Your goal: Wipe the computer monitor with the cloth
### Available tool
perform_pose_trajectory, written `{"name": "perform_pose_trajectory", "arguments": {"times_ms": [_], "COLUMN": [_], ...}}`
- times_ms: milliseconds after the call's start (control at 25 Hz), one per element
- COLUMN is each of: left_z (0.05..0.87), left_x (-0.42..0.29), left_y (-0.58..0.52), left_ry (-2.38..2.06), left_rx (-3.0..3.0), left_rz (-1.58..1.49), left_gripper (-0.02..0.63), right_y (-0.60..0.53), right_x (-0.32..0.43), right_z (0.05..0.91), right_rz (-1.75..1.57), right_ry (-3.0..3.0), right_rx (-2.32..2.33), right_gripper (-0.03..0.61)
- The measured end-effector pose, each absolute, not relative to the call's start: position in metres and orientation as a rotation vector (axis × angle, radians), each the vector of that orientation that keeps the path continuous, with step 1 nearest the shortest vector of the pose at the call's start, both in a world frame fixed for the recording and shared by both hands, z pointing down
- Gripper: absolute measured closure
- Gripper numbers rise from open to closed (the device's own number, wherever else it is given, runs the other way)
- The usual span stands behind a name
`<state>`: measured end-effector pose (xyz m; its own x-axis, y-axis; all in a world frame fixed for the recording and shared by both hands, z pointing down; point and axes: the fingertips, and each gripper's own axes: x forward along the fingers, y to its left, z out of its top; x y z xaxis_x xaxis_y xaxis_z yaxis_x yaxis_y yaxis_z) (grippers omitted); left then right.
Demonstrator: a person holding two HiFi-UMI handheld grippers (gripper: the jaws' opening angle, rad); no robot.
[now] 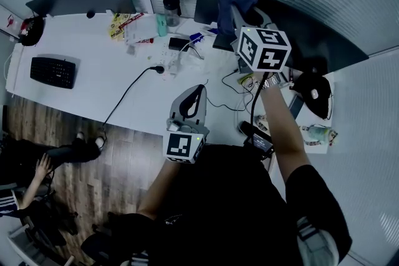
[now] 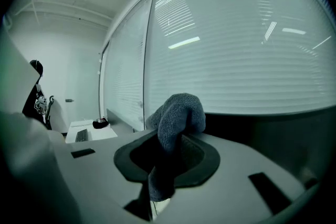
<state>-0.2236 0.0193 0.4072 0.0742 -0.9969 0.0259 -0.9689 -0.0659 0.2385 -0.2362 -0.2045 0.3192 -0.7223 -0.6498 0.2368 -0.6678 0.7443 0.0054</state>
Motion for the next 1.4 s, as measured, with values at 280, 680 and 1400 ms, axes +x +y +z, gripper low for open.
{"name": "perform_pose_trajectory", "arguments": {"times_ms": [280,680,1400], "left_z": [0.405,0.406,0.386], "left_x": [-0.223,-0.217,-0.145], "left_y": [0.022,0.022,0.009], "left_ry": [-2.010,-1.996,-2.010], "left_rx": [2.153,2.163,2.248], "left_rz": [-0.225,-0.206,-0.132], "left_gripper": [0.607,0.607,0.607], "right_y": [-0.205,-0.190,-0.128], "right_x": [-0.229,-0.204,-0.040], "right_z": [0.297,0.284,0.213], "right_rz": [0.083,0.088,0.123], "right_ry": [-2.760,-2.822,-3.027], "right_rx": [1.083,1.101,1.062], "right_gripper": [0.512,0.512,0.512]}}
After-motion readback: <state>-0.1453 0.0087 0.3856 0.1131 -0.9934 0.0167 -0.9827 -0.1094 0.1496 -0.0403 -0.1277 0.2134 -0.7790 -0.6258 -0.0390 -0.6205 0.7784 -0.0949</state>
